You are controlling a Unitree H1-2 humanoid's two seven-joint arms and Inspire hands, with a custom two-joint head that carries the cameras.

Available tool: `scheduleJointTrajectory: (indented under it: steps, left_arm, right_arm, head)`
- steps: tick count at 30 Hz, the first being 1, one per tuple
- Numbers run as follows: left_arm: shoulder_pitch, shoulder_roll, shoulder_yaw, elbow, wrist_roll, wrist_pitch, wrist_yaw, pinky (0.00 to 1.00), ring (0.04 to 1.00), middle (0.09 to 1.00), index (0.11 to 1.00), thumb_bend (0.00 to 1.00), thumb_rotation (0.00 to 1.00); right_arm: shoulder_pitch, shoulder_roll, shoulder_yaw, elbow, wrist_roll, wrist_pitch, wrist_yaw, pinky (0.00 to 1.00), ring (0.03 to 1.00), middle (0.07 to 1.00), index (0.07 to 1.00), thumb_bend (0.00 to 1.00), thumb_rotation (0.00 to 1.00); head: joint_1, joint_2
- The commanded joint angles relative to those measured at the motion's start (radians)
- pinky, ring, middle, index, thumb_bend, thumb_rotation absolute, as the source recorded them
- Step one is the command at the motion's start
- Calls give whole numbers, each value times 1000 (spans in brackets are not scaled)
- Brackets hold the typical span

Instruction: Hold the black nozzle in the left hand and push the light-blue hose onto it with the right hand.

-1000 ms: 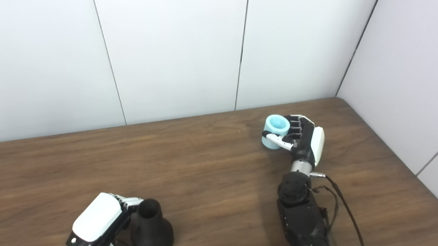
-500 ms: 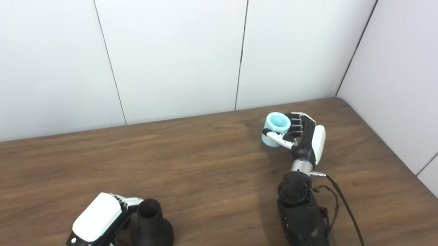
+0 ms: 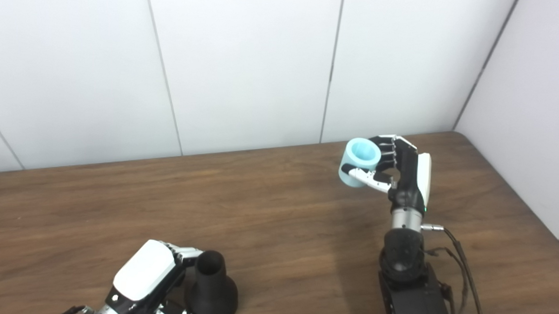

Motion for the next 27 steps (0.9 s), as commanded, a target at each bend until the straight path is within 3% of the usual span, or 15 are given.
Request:
scheduleJointTrajectory:
  steps: [1, 11, 14, 21, 27]
  left_arm:
    - [53, -17, -31, 44, 13, -1, 4, 153, 189, 471, 480, 525, 0]
    - [47, -35, -41, 52, 34, 16, 11, 145, 185, 471, 480, 525, 0]
    - [44, -38, -46, 55, 34, 25, 10, 144, 184, 471, 480, 525, 0]
    - [42, -42, -52, 58, 38, 33, 10, 134, 173, 471, 480, 525, 0]
    - [40, -44, -56, 64, 36, 34, 12, 135, 174, 471, 480, 525, 0]
  right_arm:
    - [-14, -19, 4, -81, -6, -6, 33, 384, 426, 490, 501, 518, 0]
    - [13, 5, 30, -300, 90, 89, 196, 365, 426, 487, 499, 519, 0]
    - [23, 6, 58, -360, 59, 110, 227, 361, 421, 485, 509, 518, 0]
    - [69, 24, 140, -416, -14, 44, 259, 296, 384, 488, 525, 515, 0]
    - [99, 61, 161, -423, -5, 25, 272, 285, 381, 481, 531, 514, 0]
  head:
    - [6, 1]
    - [29, 5]
    - [33, 3]
    - [51, 3]
    - [61, 1]
